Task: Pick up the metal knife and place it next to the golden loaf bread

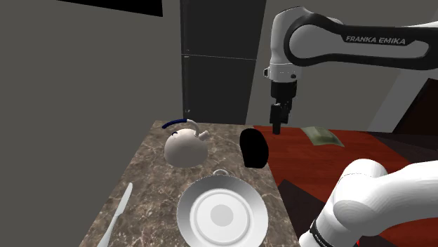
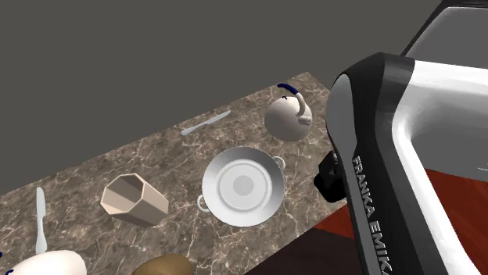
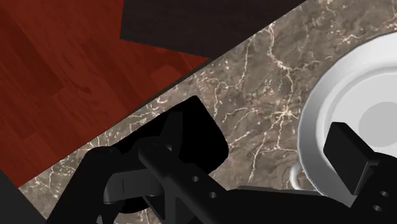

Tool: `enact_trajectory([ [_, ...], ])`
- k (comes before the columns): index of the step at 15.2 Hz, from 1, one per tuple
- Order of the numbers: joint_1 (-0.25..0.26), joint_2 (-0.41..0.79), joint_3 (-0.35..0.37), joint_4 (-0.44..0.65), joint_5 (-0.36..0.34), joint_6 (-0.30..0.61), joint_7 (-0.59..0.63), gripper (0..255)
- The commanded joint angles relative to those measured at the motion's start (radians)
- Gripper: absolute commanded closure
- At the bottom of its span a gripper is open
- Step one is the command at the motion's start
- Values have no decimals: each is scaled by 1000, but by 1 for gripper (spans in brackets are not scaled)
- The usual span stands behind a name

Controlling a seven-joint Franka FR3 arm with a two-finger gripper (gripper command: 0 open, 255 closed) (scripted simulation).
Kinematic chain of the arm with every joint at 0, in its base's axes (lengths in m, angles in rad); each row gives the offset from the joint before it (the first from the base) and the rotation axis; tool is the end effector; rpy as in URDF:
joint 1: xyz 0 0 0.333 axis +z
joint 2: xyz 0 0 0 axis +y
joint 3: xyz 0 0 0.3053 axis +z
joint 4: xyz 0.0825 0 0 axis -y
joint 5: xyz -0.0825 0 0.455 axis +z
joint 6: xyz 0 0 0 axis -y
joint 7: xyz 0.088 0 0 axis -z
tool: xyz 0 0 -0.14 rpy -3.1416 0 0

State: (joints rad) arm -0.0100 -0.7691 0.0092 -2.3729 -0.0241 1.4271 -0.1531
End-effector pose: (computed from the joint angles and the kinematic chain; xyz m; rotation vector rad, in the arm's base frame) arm 0.3664 -0.0037 0.5240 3.1041 0.2298 -0.2786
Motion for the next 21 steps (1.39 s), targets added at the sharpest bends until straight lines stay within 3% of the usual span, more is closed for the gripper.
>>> enact_trajectory([
  [1,0,0,0,0,0,0,0,0],
  [11,24,49,218,-82,240,153,383,0],
  [21,21,267,444,-22,402,384,742,0],
])
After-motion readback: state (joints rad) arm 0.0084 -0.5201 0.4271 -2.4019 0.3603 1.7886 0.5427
